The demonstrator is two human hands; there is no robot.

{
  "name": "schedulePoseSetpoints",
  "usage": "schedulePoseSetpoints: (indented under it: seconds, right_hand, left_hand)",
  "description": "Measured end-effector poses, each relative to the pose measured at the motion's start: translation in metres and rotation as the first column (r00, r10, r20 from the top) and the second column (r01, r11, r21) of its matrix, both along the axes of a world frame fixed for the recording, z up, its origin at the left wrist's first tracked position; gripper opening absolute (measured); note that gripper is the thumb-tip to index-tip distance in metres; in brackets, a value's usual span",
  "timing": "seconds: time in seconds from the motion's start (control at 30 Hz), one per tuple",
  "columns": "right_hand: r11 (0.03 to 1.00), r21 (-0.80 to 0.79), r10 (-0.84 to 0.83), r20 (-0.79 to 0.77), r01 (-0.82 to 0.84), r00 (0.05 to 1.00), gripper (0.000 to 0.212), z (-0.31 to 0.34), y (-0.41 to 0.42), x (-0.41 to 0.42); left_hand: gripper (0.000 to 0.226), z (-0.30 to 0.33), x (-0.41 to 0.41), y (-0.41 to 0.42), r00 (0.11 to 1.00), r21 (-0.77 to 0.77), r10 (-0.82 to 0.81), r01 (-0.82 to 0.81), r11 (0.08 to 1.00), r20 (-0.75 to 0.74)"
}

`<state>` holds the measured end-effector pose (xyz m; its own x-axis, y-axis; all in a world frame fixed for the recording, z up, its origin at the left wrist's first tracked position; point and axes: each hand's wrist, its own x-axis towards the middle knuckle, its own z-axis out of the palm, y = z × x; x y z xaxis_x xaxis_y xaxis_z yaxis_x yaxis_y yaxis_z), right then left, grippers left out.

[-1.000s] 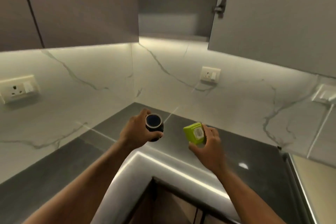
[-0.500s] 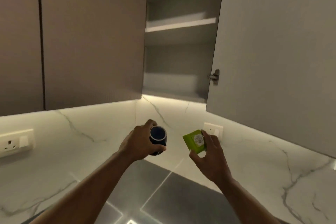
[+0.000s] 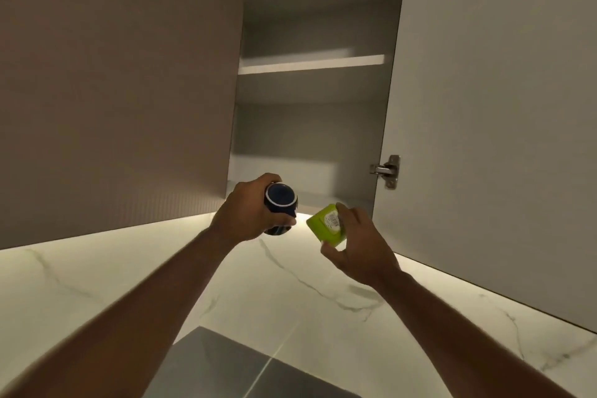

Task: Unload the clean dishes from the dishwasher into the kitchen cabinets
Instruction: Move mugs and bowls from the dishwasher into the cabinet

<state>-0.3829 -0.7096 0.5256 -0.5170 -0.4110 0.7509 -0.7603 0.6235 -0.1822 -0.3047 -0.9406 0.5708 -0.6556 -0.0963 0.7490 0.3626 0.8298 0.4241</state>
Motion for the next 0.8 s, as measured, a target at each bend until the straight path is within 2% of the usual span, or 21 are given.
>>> schedulePoseSetpoints:
  seconds: [0.27,0.47,0.8]
  right_hand:
    - [0.975,0.04,-0.215,-0.082,0.219,0.973,0.065,0.044,-0.041,-0.046]
    - [0.962,0.04,-0.273,0.048,0.271,0.961,0.054,0.058,-0.052,-0.073]
    - [0.887,0.213,-0.453,0.231,0.41,0.861,0.067,0.076,-0.059,-0.104]
  left_hand:
    - [0.072,0.035,-0.081,-0.034,0.998,0.056,-0.003,0.007,0.998,-0.069]
    - [0.076,0.044,-0.122,-0.041,0.999,0.104,-0.022,0.024,0.994,-0.025]
    - [0.074,0.049,-0.173,-0.044,0.994,0.103,-0.029,0.019,0.994,0.102]
